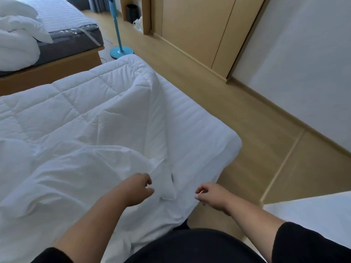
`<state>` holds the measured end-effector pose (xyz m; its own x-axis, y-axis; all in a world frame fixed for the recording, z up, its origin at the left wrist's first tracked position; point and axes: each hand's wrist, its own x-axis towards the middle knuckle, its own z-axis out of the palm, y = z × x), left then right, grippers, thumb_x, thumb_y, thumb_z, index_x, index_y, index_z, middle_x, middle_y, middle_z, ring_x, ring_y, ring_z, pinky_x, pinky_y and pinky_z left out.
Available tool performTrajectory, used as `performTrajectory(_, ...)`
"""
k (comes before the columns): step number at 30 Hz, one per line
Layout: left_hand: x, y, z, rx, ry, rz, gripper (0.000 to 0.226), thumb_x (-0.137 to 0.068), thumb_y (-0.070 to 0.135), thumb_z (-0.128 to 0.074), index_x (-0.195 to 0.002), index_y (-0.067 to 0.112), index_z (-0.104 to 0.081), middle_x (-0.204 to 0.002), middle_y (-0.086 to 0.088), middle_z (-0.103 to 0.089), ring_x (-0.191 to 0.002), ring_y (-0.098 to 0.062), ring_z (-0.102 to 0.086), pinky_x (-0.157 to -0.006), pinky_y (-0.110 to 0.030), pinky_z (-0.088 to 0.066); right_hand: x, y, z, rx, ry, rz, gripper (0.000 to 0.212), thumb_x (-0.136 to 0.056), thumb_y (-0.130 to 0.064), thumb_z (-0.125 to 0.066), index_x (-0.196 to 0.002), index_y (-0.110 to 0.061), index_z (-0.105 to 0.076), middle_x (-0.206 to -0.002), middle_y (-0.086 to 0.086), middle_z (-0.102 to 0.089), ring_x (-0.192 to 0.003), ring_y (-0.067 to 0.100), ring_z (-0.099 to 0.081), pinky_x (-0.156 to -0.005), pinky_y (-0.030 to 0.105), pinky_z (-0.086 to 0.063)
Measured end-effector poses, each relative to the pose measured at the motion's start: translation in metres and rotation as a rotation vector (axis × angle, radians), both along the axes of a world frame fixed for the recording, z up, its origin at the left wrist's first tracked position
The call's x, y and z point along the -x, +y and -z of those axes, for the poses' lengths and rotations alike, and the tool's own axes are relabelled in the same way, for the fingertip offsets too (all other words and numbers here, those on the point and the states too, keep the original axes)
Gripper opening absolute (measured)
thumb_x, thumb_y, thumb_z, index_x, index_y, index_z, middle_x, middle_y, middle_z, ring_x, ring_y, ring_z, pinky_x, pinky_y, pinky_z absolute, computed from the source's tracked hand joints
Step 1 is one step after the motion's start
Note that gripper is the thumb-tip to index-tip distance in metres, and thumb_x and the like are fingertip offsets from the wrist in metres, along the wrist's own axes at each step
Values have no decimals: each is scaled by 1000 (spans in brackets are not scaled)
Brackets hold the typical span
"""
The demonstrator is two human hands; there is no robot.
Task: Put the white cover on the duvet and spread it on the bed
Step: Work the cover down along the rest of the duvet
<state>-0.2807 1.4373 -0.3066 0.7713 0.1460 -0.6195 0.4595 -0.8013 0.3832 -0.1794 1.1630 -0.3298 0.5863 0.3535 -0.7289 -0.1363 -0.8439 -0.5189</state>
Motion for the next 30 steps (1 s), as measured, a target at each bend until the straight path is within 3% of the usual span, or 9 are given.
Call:
performTrajectory(3, -33, -43, -8, 30, -14, 109, 42, -94, 42, -57, -133, 26, -52, -132, 6, -55, -113, -15, -56, -95, -27, -44, -10, -48, -4, -16, -83, 163, 12, -89, -32, -67, -97, -23, -69, -95, 2, -72, -81, 15, -68, -79, 34, -56)
performTrajectory(5, -59, -66, -15, 27, -22, 174, 42, -94, 42, -56, -133, 27, -51, -131, 8, -54, -108, -14, -54, -93, -26, -43, -26, -71, -4, -59, -151, 265, 10, -91, -24, -67, -96, -15, -69, -87, 6, -71, -71, 12, -63, -73, 29, -54)
performTrajectory(9, -125, -115, -23, -26, 5, 319, 41, -93, 45, -56, -131, 29, -52, -131, 10, -54, -104, -12, -52, -91, -25, -43, -70, -116, 3, -102, -205, 354, 6, -92, -18, -68, -90, -13, -66, -77, 2, -66, -64, 10, -59, -65, 28, -49)
performTrajectory(13, -210, -175, -23, -107, 76, 441, 44, -93, 51, -55, -132, 31, -52, -131, 11, -54, -109, -13, -57, -91, -27, -44, -136, -176, 6, -40, -206, 281, 6, -92, -25, -68, -88, -20, -65, -88, -4, -66, -82, 15, -63, -76, 33, -51)
performTrajectory(21, -374, -296, -49, -99, 55, 499, 45, -94, 54, -52, -133, 30, -51, -131, 9, -57, -110, -15, -57, -94, -31, -48, -290, -304, -71, 320, -208, 67, 26, -94, -34, -62, -111, -16, -67, -113, 4, -70, -104, 23, -64, -89, 35, -50)
performTrajectory(27, -454, -331, -85, -83, 37, 560, 42, -95, 57, -50, -129, 33, -51, -124, 15, -57, -96, -7, -58, -80, -24, -45, -350, -360, -114, 399, -266, 87, 37, -92, -48, -63, -120, -24, -60, -118, -3, -65, -106, 19, -61, -93, 33, -50)
performTrajectory(30, -502, -332, -94, -133, 18, 582, 44, -93, 60, -50, -127, 33, -53, -120, 16, -58, -99, -6, -59, -84, -25, -47, -379, -377, -122, 404, -311, 149, 43, -90, -54, -61, -124, -28, -57, -118, -6, -62, -104, 15, -59, -92, 32, -50)
